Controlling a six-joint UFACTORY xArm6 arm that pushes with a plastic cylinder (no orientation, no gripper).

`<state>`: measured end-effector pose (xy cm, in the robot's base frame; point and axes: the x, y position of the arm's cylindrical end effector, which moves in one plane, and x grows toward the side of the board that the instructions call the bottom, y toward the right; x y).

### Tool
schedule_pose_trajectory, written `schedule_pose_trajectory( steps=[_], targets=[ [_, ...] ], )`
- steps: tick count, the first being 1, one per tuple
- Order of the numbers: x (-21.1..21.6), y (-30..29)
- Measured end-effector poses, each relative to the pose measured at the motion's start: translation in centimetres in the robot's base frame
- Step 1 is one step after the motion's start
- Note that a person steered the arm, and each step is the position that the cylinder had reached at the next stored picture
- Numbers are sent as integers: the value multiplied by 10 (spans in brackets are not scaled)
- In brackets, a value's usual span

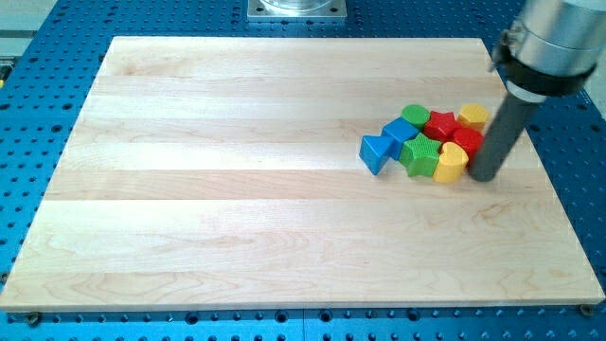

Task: Separate the yellow heart from the group of blocks

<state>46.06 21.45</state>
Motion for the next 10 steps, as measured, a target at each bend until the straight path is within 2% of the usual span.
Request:
schedule_pose_trajectory(
  steps=[2,3,4,5,6,7,8,9,10],
  targets=[
    [23,-80],
    [41,-93],
    [53,-69],
    [45,-135],
    [25,-168],
    [61,-125],
    [40,-158],
    [10,-217],
    [22,-223]
  ],
)
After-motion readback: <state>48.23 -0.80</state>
